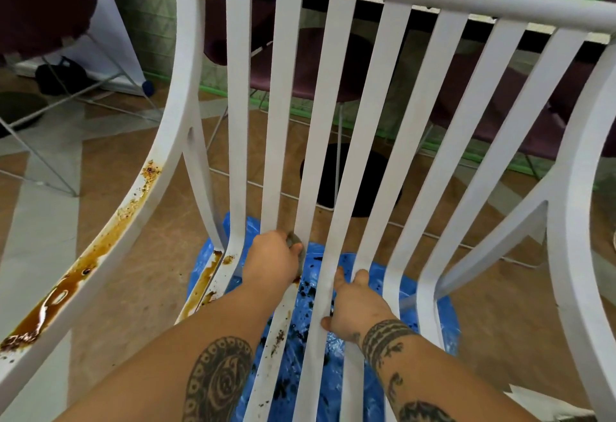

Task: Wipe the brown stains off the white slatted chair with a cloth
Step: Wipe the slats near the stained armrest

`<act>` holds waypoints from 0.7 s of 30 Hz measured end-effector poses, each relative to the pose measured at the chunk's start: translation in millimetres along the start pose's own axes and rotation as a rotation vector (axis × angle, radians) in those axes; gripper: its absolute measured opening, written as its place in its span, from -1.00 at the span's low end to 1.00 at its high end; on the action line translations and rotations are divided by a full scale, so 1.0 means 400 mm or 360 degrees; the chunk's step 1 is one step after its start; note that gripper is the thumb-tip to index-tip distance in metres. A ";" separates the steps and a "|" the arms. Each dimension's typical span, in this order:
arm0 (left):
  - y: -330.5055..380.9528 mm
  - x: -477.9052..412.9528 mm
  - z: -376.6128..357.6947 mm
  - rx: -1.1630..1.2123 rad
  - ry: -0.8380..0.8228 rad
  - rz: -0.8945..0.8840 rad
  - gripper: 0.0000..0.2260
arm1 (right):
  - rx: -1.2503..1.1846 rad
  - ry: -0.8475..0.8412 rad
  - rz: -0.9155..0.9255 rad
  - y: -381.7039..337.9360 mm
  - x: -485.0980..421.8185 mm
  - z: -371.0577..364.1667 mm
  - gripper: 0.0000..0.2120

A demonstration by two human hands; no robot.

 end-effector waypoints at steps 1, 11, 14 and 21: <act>-0.003 0.006 -0.005 -0.0032 -0.0020 0.0024 -0.71 | 0.0002 -0.0007 0.0002 0.000 0.000 0.000 0.02; 0.056 -0.016 0.073 -0.0458 -0.0309 -0.0054 -0.86 | -0.0047 -0.0011 -0.0006 0.002 0.001 0.005 0.03; 0.094 -0.010 0.105 -0.0242 -0.0120 -0.0070 -0.69 | -0.0063 -0.0006 -0.0012 0.004 0.001 0.002 0.01; 0.166 0.019 0.081 0.0133 -0.0004 -0.0317 -0.68 | -0.0036 -0.0072 -0.0059 0.001 0.001 0.005 0.04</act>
Point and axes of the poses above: each hand's wrist, its own x-axis away from the middle knuckle, its own z-axis out of the back of the hand, y = z × x, the point moved 2 cm from there along -x, towards the middle knuckle, and after that the axes turned 6 degrees about y, right-handed, at the moved point
